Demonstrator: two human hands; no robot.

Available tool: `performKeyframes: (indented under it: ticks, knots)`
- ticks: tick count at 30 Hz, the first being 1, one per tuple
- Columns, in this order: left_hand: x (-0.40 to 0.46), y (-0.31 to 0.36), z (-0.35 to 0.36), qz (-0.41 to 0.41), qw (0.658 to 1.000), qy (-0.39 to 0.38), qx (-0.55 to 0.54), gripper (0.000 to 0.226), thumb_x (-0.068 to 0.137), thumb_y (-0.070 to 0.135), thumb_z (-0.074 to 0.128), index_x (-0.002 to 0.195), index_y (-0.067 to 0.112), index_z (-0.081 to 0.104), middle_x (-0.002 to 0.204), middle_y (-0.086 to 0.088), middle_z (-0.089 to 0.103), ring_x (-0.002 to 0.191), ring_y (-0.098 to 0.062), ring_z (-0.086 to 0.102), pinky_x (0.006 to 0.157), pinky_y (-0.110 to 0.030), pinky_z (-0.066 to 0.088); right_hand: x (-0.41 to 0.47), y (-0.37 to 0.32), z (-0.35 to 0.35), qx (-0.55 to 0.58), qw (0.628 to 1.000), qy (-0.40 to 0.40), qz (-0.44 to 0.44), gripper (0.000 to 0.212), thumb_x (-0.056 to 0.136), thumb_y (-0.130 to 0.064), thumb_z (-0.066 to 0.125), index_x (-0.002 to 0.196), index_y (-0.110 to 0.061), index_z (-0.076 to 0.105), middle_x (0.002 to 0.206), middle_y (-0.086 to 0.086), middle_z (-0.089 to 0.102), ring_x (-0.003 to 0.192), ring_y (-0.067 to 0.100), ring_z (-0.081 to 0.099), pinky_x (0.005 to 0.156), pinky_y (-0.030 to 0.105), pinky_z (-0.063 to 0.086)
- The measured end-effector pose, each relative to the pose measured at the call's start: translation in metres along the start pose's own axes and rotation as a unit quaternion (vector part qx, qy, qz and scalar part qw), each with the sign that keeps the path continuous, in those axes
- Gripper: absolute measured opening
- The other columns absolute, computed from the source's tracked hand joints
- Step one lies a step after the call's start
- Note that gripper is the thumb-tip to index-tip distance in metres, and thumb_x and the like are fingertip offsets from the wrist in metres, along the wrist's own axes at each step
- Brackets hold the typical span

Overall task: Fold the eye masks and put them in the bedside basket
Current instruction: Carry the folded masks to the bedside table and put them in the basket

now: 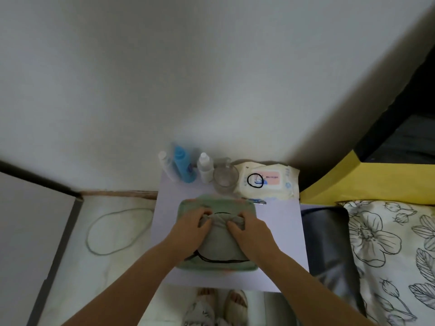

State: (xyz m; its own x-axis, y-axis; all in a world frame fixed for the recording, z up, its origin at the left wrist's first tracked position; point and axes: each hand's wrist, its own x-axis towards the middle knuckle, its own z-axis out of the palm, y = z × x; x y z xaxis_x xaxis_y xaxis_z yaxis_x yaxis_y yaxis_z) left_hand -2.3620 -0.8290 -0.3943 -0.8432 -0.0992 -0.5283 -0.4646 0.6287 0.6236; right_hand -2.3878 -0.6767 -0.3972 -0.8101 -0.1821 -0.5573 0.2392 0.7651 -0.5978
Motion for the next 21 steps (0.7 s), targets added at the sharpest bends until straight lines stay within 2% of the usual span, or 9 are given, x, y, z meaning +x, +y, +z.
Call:
performKeyframes:
  ticks: [3,6,9,14,19,21]
  knots:
    - [0.014,-0.022,0.012,-0.024,0.999,-0.014,0.018,0.035,0.094,0.025,0.041,0.127,0.014,0.048,0.130,-0.010,0.054,0.115,-0.020,0.050,0.088,-0.020,0.034,0.018,0.009,0.023,-0.010,1.000,-0.018,0.012,0.026,0.089,-0.038,0.050,0.095,-0.013,0.050,0.096,0.009,0.063,0.078,0.020,0.049,0.069,0.026,0.036]
    - [0.026,-0.039,0.023,-0.053,0.997,-0.037,0.038,0.036,0.095,0.025,0.038,0.129,0.013,0.045,0.132,-0.013,0.051,0.115,-0.025,0.051,0.094,-0.028,0.039,0.033,0.017,0.043,-0.033,0.998,-0.037,0.031,0.024,0.090,-0.040,0.047,0.095,-0.016,0.048,0.099,0.009,0.066,0.081,0.022,0.055,0.074,0.029,0.042]
    - [0.035,-0.046,0.036,-0.073,0.995,-0.041,0.052,0.037,0.096,0.022,0.034,0.131,0.012,0.041,0.134,-0.016,0.045,0.115,-0.029,0.051,0.097,-0.033,0.041,0.046,0.024,0.057,-0.047,0.996,-0.050,0.050,0.029,0.092,-0.036,0.044,0.104,-0.011,0.051,0.102,0.012,0.066,0.091,0.027,0.061,0.078,0.034,0.047]
    - [0.050,-0.052,0.054,-0.099,0.992,-0.056,0.051,0.040,0.097,0.019,0.031,0.136,0.011,0.035,0.138,-0.017,0.040,0.113,-0.030,0.053,0.097,-0.034,0.043,0.065,0.033,0.072,-0.058,0.992,-0.070,0.085,0.026,0.094,-0.030,0.042,0.107,-0.009,0.051,0.106,0.013,0.065,0.094,0.026,0.060,0.073,0.028,0.041]
    - [0.061,-0.060,0.064,-0.104,0.991,-0.072,0.045,0.034,0.096,0.013,0.032,0.128,0.006,0.042,0.129,-0.017,0.048,0.110,-0.028,0.053,0.092,-0.029,0.042,0.072,0.039,0.082,-0.029,0.989,-0.089,0.113,0.033,0.094,-0.024,0.044,0.120,-0.003,0.043,0.117,0.017,0.058,0.106,0.031,0.056,0.075,0.028,0.036]
    - [0.063,-0.062,0.067,-0.106,0.990,-0.079,0.051,0.033,0.095,0.011,0.032,0.126,0.005,0.043,0.127,-0.019,0.048,0.110,-0.029,0.053,0.095,-0.032,0.042,0.073,0.042,0.084,-0.025,0.988,-0.094,0.120,0.034,0.094,-0.023,0.044,0.121,-0.002,0.043,0.119,0.017,0.057,0.108,0.031,0.056,0.075,0.027,0.035]
